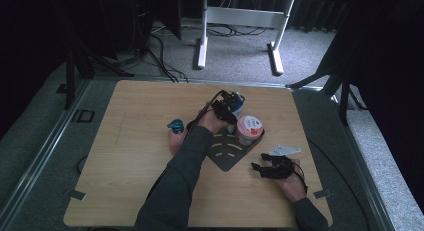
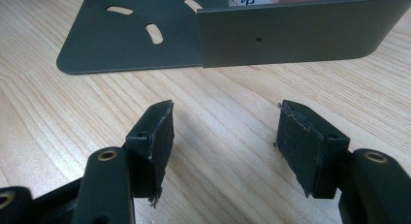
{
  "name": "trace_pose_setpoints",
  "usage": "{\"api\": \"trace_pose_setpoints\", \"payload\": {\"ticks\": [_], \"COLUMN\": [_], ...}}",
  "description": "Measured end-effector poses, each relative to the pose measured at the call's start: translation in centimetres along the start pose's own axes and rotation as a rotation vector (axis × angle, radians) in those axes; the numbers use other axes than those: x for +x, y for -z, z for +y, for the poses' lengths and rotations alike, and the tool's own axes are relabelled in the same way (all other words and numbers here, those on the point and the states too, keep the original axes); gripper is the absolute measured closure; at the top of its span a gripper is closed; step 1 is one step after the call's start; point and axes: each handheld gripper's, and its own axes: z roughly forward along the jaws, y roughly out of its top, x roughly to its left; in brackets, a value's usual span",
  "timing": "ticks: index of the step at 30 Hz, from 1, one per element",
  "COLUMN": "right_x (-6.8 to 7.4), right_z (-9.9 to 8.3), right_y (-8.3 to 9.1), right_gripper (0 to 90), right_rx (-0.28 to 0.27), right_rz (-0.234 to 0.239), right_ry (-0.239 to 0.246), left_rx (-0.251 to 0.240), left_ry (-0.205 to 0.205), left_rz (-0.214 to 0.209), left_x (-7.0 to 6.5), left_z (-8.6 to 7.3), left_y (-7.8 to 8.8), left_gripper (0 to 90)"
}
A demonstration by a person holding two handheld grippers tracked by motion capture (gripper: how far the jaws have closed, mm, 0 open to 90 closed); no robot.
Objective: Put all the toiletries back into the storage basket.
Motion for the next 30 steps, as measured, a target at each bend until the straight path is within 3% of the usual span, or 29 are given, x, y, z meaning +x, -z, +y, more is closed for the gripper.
{"api": "trace_pose_setpoints", "payload": {"ticks": [17, 18, 22, 26, 30], "right_x": [0.0, 0.0, 0.0, 0.0, 0.0], "right_z": [0.0, 0.0, 0.0, 0.0, 0.0], "right_y": [0.0, 0.0, 0.0, 0.0, 0.0], "right_gripper": [38.2, 38.1, 38.2, 38.2, 38.1], "right_rx": [0.001, 0.001, 0.001, 0.001, 0.001], "right_rz": [0.002, 0.002, 0.004, 0.003, 0.002], "right_ry": [0.002, 0.002, -0.001, 0.002, 0.003], "left_rx": [-0.03, -0.017, 0.02, 0.014, 0.02], "left_ry": [0.004, 0.033, 0.031, 0.057, 0.032], "left_rz": [0.001, -0.016, -0.023, -0.039, -0.013], "left_x": [0.1, 0.2, 0.3, 0.4, 0.0], "left_z": [0.1, 0.0, -0.3, -0.9, -1.4], "left_y": [-0.4, -0.3, -0.2, 0.4, 1.3], "left_gripper": [55.9, 55.9, 51.6, 51.1, 51.1]}}
